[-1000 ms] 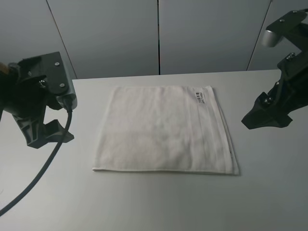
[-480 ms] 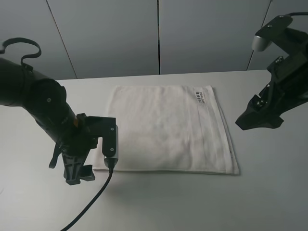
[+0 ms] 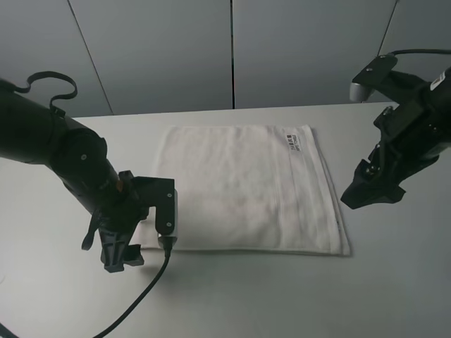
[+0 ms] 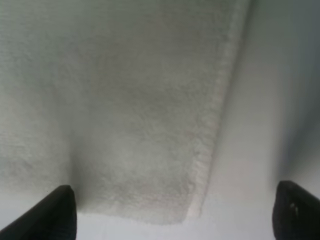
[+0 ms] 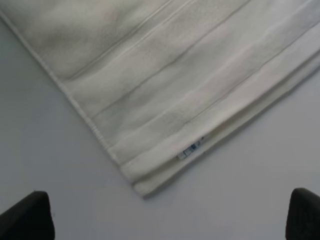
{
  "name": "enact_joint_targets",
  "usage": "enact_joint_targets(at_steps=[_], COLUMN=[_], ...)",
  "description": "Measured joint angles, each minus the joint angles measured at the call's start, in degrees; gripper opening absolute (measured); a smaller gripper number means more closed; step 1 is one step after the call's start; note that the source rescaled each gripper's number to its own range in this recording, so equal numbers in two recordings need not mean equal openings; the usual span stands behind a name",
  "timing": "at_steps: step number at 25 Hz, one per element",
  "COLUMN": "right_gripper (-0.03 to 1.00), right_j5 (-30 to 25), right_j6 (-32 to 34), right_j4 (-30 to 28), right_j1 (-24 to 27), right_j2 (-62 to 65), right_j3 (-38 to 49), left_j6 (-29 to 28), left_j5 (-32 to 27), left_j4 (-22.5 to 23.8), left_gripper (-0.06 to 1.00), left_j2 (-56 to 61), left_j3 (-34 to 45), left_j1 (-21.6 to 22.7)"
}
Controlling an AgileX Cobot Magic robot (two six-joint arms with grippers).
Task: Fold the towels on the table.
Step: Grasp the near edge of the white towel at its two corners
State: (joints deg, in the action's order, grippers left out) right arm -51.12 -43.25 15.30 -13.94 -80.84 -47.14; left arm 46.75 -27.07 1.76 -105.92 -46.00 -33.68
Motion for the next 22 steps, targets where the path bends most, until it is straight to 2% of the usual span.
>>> enact_joint_targets(at_steps=[14,17,20,22], right_gripper=[1.00,1.00,1.00,1.00], right_j5=[0.1,0.6,2.4,3.8], right_j6=[-21.8,-24.3,-24.5,-24.5], right_j4=[9.8,6.2,0.4,-1.4], right_j1=[-1.1,-5.7,-10.8,-12.9], right_j2=[-10.0,-10.5,-11.3,-12.9], right_j3=[-0.1,-0.1,-0.1,-0.1], left_j6=[0.0,0.0,0.0,0.0], left_j5=[2.1,2.1,2.1,2.1], left_j4=[0.6,0.6,0.6,0.6], left_gripper=[1.00,1.00,1.00,1.00], left_j2=[-2.7,-2.7,-2.7,-2.7], left_j3=[-0.7,-0.8,-0.8,-0.8], left_j1=[-0.7,-0.7,-0.8,-0.8])
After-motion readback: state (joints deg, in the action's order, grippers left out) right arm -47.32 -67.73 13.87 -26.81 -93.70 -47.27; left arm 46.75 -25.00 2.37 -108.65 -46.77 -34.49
